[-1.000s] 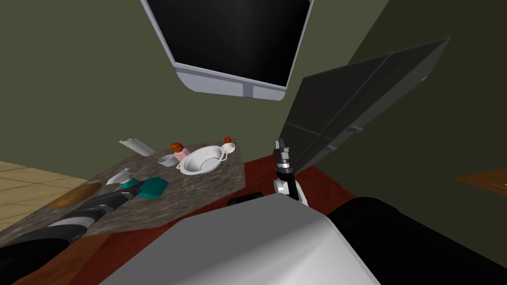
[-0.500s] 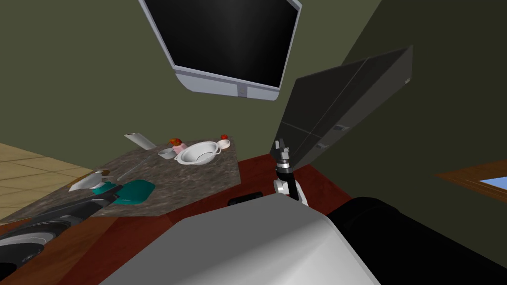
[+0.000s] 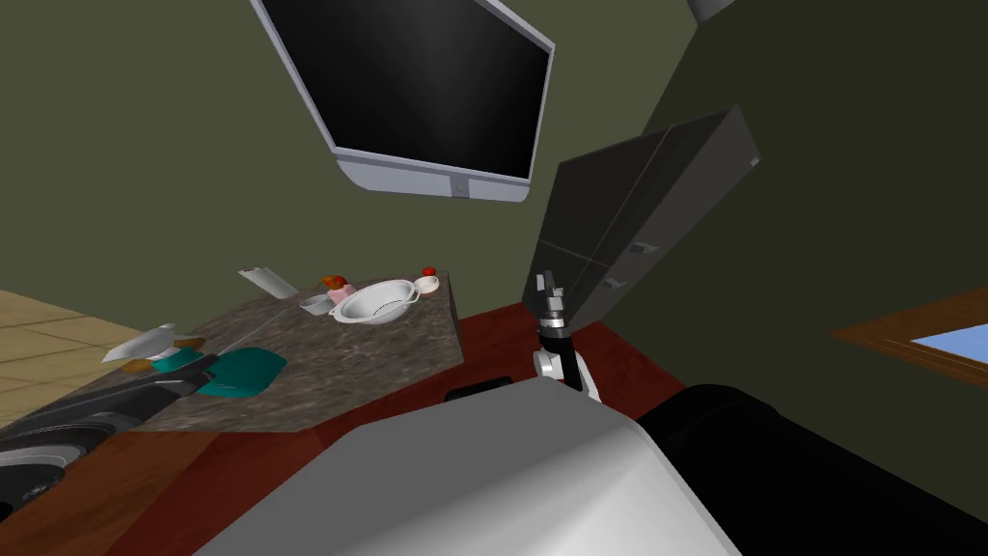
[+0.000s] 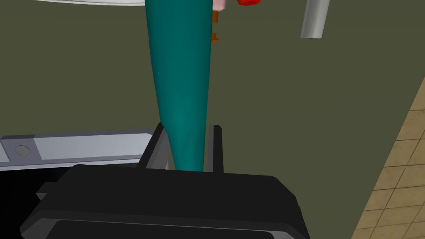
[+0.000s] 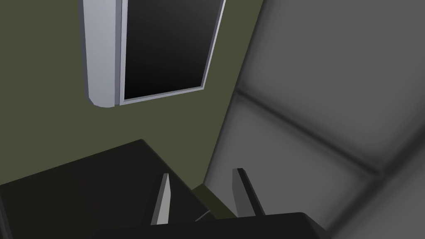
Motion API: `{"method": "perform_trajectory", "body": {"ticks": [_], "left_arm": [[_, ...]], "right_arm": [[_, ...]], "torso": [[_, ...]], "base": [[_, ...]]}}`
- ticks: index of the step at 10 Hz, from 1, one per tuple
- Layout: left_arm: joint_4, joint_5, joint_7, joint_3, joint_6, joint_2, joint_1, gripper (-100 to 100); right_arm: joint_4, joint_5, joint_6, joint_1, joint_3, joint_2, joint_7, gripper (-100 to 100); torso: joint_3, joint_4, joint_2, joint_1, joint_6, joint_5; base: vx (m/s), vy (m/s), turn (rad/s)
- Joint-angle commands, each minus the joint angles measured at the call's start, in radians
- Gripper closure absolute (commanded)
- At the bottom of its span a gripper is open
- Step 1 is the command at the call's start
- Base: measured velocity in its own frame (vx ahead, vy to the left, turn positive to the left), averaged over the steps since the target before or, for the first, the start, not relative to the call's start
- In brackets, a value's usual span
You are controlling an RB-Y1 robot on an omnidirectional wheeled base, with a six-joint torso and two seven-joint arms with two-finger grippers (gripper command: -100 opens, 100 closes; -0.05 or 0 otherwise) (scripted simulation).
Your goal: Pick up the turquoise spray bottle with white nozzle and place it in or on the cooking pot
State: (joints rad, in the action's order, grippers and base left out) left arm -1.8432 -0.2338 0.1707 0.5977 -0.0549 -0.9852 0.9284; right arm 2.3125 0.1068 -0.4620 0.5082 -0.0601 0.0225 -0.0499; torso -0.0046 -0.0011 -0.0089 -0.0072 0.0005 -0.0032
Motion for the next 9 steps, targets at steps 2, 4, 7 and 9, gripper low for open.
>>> {"method": "perform_trajectory", "body": {"ticks": [2,4,7,9], "left_arm": [[-0.011,0.009,-0.012,-0.028,0.046,-0.028,-0.043,100],[-0.020,0.017,-0.025,-0.057,0.077,-0.052,-0.082,100],[-0.031,0.026,-0.041,-0.097,0.112,-0.081,-0.130,100],[-0.036,0.031,-0.051,-0.121,0.131,-0.098,-0.158,100]], "right_arm": [[0.000,0.000,0.000,0.000,0.000,0.000,0.000,0],[0.000,0.000,0.000,0.000,0.000,0.000,0.000,0],[0.000,0.000,0.000,0.000,0.000,0.000,0.000,0],[0.000,0.000,0.000,0.000,0.000,0.000,0.000,0]], "torso": [[-0.004,-0.002,-0.006,0.001,0.002,0.000],[-0.007,-0.003,-0.011,-0.001,0.003,0.001],[-0.016,-0.006,-0.025,-0.003,0.024,0.002],[-0.027,-0.010,-0.044,-0.013,0.044,0.000]], "base": [[0.208,-0.041,-0.103],[0.216,-0.068,-0.112],[0.187,-0.033,-0.041],[0.141,-0.026,-0.097]]}}
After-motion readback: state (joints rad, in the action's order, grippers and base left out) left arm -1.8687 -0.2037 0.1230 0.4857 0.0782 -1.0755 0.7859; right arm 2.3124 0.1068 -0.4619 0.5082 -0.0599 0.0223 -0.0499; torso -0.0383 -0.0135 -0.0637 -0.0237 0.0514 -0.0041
